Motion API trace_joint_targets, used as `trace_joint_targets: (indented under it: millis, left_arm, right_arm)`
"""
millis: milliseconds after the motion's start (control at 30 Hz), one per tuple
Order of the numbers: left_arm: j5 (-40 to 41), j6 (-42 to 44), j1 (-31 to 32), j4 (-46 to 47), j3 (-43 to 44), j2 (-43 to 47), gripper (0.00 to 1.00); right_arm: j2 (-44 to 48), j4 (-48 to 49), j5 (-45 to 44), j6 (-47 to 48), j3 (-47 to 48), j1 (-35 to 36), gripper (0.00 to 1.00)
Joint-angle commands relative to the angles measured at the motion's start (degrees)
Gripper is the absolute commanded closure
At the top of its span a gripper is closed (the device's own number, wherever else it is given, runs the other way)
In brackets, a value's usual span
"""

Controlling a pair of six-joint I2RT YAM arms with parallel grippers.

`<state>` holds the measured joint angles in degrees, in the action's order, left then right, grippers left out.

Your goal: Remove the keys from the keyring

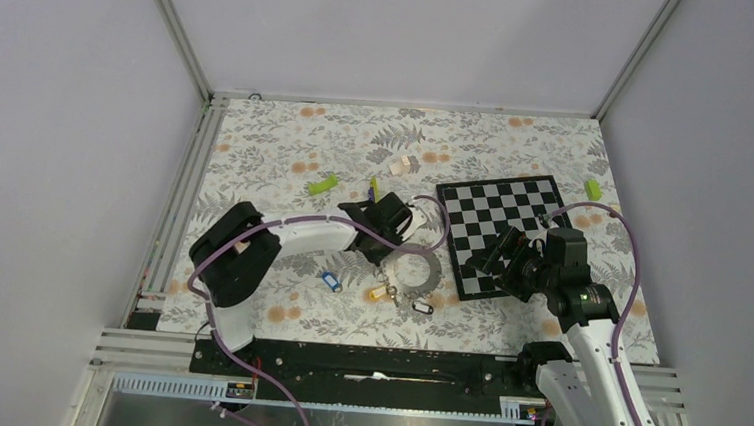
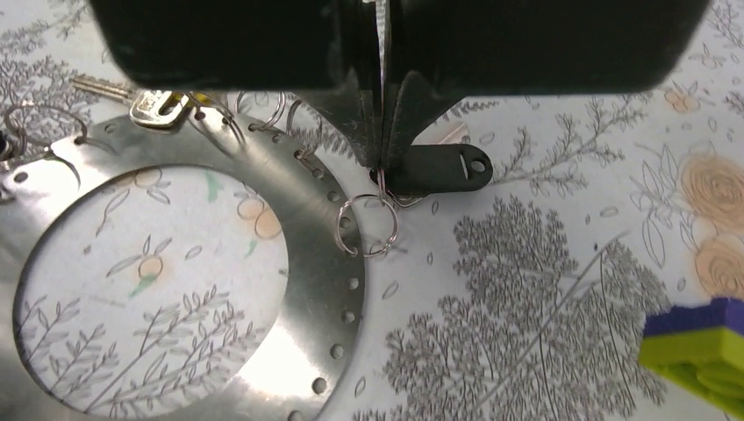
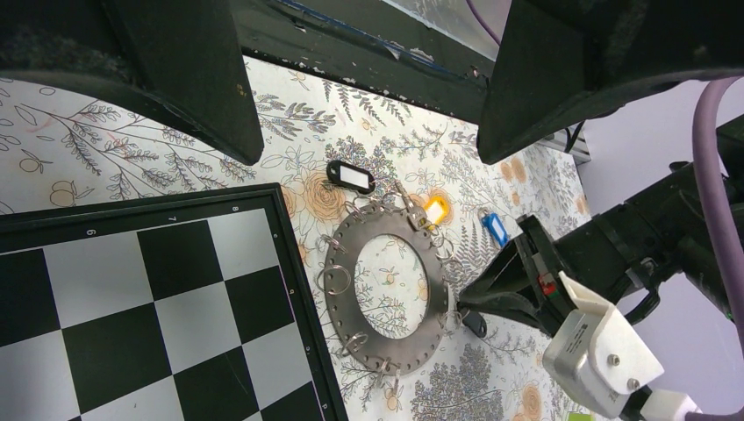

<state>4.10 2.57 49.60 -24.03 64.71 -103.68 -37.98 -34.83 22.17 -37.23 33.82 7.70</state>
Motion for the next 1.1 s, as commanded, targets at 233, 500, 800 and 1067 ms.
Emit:
trace_joint_targets:
  millis: [233, 500, 800, 1067]
  left_arm:
    - [-0.3, -5.4, -0.1, -3.9, -2.7, 10.8, 1.0]
    - [1.8, -5.1, 1.3, -8.5, -0.4, 15.5, 1.0]
    - [1.5, -1.5, 3.0, -14.4, 6.8, 21.2, 1.0]
    - [-0.5, -2.1, 4.3, -18.7, 13.3, 23.4, 1.0]
  right_arm:
    - [0.4, 0.2, 1.1, 0.3, 0.0, -0.2, 0.01]
    - [5.0, 8.8, 8.9, -1.1, -2.3, -0.2, 0.01]
    - [13.3, 18.2, 10.6, -3.1, -5.0, -0.2, 0.01]
    - [20.7, 37.5, 13.5, -4.2, -13.1, -0.2, 0.08]
